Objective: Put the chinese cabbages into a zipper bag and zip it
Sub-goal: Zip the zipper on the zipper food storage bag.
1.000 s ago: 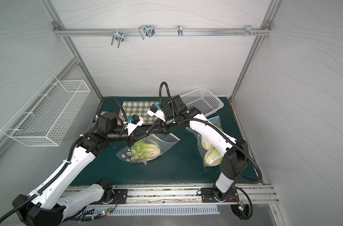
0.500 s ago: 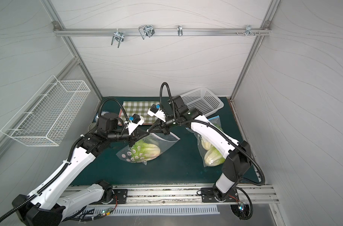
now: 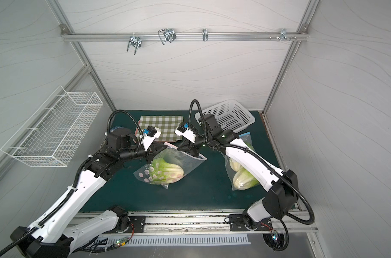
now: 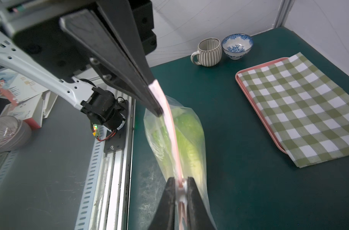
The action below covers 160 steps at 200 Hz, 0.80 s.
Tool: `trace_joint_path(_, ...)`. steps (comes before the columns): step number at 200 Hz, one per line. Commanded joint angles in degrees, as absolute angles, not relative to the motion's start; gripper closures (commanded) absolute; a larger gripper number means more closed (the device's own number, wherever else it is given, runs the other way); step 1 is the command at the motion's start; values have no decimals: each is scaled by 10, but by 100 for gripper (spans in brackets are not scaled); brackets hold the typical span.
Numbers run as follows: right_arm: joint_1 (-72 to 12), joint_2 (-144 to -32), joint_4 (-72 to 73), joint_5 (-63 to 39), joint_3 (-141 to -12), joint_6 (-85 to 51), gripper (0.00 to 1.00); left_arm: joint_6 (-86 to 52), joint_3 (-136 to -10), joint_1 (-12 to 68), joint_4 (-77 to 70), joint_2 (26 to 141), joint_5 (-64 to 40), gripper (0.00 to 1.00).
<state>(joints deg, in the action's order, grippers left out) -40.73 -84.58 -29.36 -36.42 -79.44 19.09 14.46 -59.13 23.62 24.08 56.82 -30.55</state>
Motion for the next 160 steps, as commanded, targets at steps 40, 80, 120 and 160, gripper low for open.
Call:
trace_joint_path(40,-361,-804,-286,-258,-721,162,100,114,-641,206,229,537,-245,100)
trace_joint_path(80,-343,-787,-297,-222,-690,173,100,84,-626,173,237,544,-217,100)
trace_joint_path(120,-341,-798,-307,-197,-695,181,100,75,-625,165,242,546,-195,100)
trace_joint_path(160,-338,-795,-300,-186,-679,177,100,87,-627,158,257,546,-174,100)
